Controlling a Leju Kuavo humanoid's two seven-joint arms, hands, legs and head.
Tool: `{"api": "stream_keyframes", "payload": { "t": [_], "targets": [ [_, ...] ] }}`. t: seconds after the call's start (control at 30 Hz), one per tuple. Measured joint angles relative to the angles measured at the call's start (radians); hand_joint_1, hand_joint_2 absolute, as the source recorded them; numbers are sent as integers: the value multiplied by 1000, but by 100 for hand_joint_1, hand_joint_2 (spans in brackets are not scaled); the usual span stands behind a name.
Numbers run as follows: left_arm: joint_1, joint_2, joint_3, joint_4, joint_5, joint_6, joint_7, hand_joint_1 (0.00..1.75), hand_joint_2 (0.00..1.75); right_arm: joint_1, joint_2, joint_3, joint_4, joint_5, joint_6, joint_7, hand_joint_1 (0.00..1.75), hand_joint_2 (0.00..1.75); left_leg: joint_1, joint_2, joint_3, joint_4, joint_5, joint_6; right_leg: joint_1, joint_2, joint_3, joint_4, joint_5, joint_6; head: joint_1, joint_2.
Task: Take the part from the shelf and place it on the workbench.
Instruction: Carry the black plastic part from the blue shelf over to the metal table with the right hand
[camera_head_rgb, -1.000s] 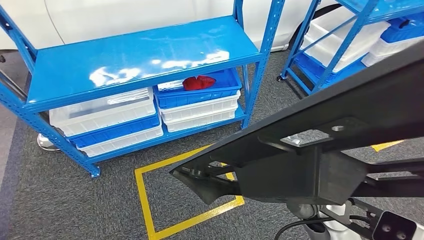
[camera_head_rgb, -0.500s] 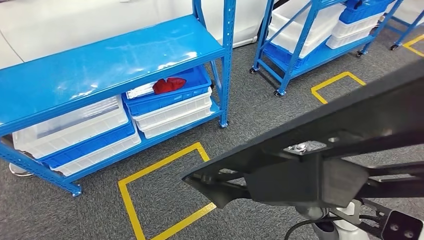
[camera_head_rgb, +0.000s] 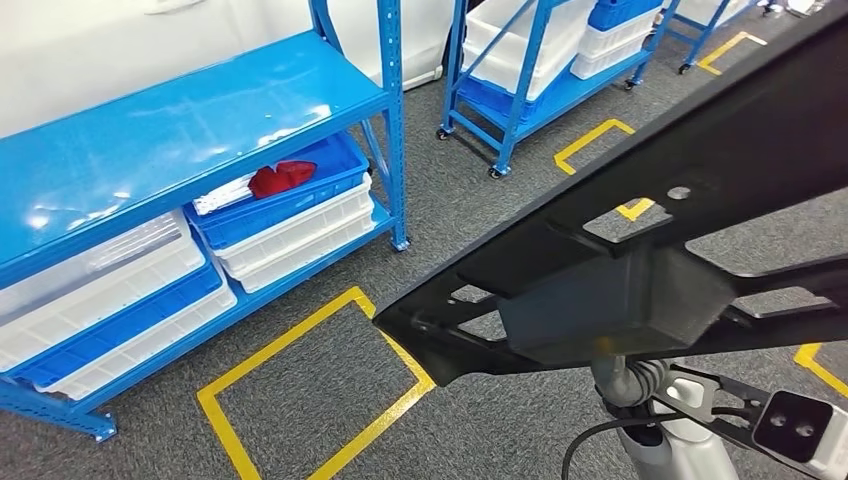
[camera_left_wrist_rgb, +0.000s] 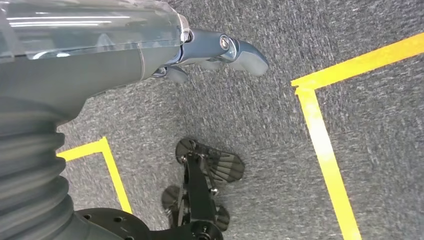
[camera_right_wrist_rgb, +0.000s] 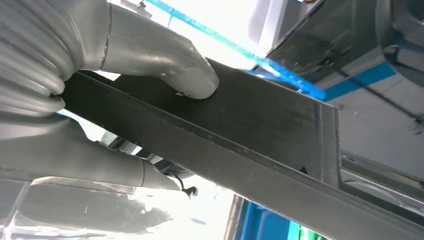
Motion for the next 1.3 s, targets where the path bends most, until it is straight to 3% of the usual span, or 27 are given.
{"api": "stream_keyframes", "payload": {
  "t": [0.03,0.1,0.17,0.2,0.27,0.33,0.4,0.47,0.5,0.53,0.57,0.63,0.7,0.73,0.77,0.83,0.87,0.93,1.0,1.03,1.1,1.17,1.23,1.3],
  "targets": [
    [0,-3,-1,0,-1,0,1,0,175,1,0,4,3,3,-6,0,175,175,0,12,0,1,-1,-1,-1,-6,18,-29,21,1,0,0],
    [0,-12,-5,0,-6,-2,4,0,175,5,0,10,4,13,-16,0,175,175,-1,33,3,4,-5,-5,1,-43,96,-165,77,-2,0,0],
    [1,-20,-12,0,-14,-6,8,0,175,12,0,15,-1,25,-20,0,175,175,-6,50,5,7,-9,-13,10,-75,145,-263,102,-14,0,0],
    [2,-23,-15,0,-18,-7,11,0,175,17,0,19,-3,30,-20,0,175,175,-8,59,5,8,-11,-18,14,-78,149,-276,100,-21,0,0],
    [1,-29,-19,0,-23,-6,17,0,175,25,0,25,-7,35,-17,0,175,175,-10,75,7,9,-15,-28,14,-54,145,-278,105,-32,0,0],
    [-2,-34,-23,0,-26,-2,23,0,175,26,-1,32,-10,37,-16,0,175,175,-6,49,-2,37,-39,-40,9,-34,146,-285,112,-43,0,0],
    [-2,-35,-27,0,-29,3,30,0,175,25,-3,41,-12,34,-17,0,175,175,-2,1,-44,136,-96,-49,6,-16,146,-288,115,-51,0,0],
    [1,-36,-30,0,-29,8,37,0,175,27,-4,50,-11,29,-22,0,175,175,0,-16,-101,257,-145,-54,7,6,145,-287,117,-54,0,0],
    [3,-36,-31,0,-29,9,43,0,175,29,-4,54,-10,28,-27,0,175,175,1,-18,-115,285,-146,-56,7,19,145,-286,117,-55,0,0],
    [4,-36,-33,0,-28,10,48,0,175,33,-4,56,-9,28,-33,0,175,175,2,-20,-112,277,-129,-56,7,32,145,-284,117,-54,0,0],
    [5,-37,-34,0,-28,11,54,0,175,37,-4,58,-9,28,-41,0,175,175,4,-25,-93,232,-96,-56,6,45,145,-282,116,-53,0,0],
    [7,-37,-36,1,-30,14,64,0,175,45,-4,59,-13,30,-56,0,175,175,11,-68,-36,102,-35,-53,6,69,141,-273,113,-46,0,0],
    [7,-37,-37,2,-31,17,70,0,175,51,-4,59,-17,33,-65,0,175,175,15,-111,-7,34,-19,-46,4,91,130,-265,114,-33,0,0],
    [7,-37,-38,2,-30,19,71,0,175,54,-4,59,-18,35,-67,0,175,175,14,-116,-5,30,-22,-42,2,103,125,-264,117,-26,0,0],
    [6,-37,-39,2,-29,20,71,0,175,58,-4,59,-19,35,-68,0,175,175,14,-104,-4,29,-20,-35,1,114,122,-266,120,-19,0,0],
    [4,-38,-39,2,-24,20,65,0,175,63,-4,59,-20,29,-68,0,175,175,15,-77,-2,21,-13,-21,1,95,112,-251,110,-9,0,0],
    [4,-39,-39,2,-21,19,61,0,175,63,-3,59,-21,21,-68,0,175,175,16,-63,-1,16,-10,-14,2,71,97,-219,89,-5,0,0],
    [5,-40,-39,2,-16,18,54,0,175,61,-3,59,-21,2,-65,0,175,175,12,-36,-3,14,-10,-5,2,19,43,-101,25,-1,0,0],
    [7,-40,-39,2,-13,24,56,0,175,63,-3,58,-21,-13,-54,0,175,175,9,-9,-4,15,-11,-3,-1,5,-3,2,-12,3,0,0],
    [7,-40,-39,2,-13,29,59,0,175,64,-3,57,-20,-19,-46,0,175,175,9,4,-5,15,-12,-3,-2,1,-2,6,-5,4,0,0],
    [6,-40,-39,2,-12,41,63,0,175,66,-3,52,-20,-31,-30,0,175,175,8,27,-2,16,-14,-7,-2,-18,58,-96,52,1,0,0],
    [5,-38,-38,2,-11,51,66,0,175,66,-3,43,-20,-50,-17,0,175,175,4,46,3,17,-19,-14,6,-61,128,-226,91,-10,0,0],
    [5,-31,-37,2,-10,58,66,0,175,68,-3,32,-20,-67,-10,0,175,175,-1,63,6,18,-22,-24,15,-77,147,-270,93,-23,0,0],
    [3,-21,-34,2,-8,62,61,0,175,80,-3,17,-23,-72,-3,0,175,175,-1,75,9,19,-27,-36,14,-54,144,-273,97,-33,0,0]
  ]
}}
